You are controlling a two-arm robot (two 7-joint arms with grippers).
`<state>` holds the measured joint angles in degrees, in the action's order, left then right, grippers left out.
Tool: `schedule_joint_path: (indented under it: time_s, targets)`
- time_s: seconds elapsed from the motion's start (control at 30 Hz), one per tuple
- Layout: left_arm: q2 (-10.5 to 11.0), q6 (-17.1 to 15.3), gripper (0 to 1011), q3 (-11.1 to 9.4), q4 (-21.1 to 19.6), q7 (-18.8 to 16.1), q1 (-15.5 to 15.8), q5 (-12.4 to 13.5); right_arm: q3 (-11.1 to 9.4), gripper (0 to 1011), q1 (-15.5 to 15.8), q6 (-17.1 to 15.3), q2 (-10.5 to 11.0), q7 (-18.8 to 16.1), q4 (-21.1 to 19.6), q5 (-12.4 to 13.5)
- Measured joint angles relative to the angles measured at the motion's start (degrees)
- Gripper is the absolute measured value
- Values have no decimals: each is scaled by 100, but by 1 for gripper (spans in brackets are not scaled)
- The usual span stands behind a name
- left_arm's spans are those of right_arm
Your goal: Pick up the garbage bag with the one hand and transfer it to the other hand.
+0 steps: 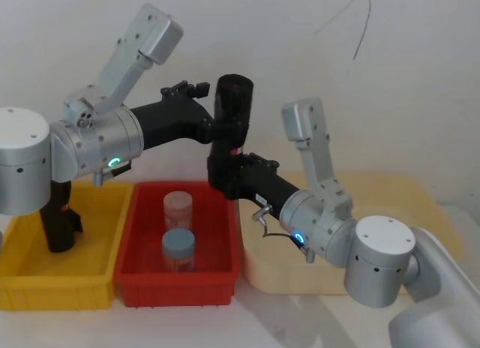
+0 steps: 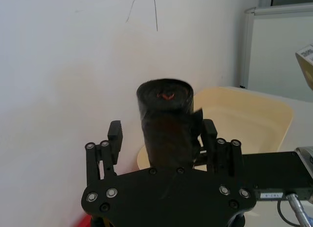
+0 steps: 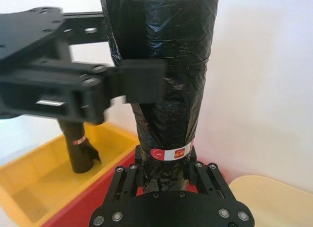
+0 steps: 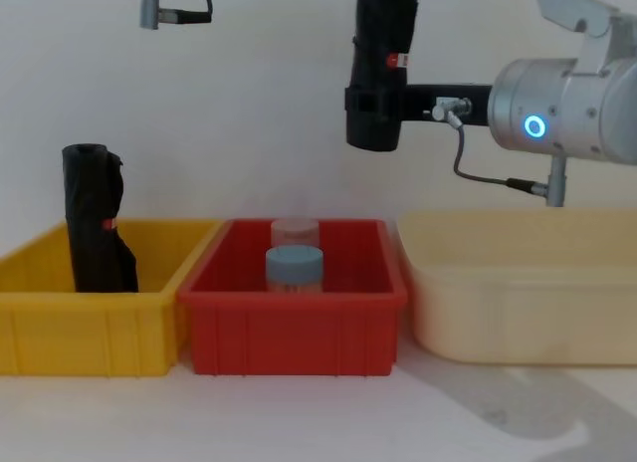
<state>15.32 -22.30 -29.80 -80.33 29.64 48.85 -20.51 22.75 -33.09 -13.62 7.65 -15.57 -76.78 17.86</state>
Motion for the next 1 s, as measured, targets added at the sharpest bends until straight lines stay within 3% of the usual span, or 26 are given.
schedule_joint_path:
  time_s: [0.07, 0.3, 0.53, 1.0]
  targets:
    - [16, -54, 1001, 15, -51, -9, -20, -29, -73, 467, 50, -28, -18, 84, -46, 24]
    - [105, -233, 1001, 112, -278, -44, -113, -143, -322, 466, 191, -137, -29, 319, -172, 99]
    - [330, -542, 1001, 320, -748, -80, -334, -356, -583, 466, 377, -288, 62, 496, -283, 155]
    - [652, -1036, 1001, 650, -1374, -497, -706, -498, -737, 466, 623, -522, 432, 540, -335, 3]
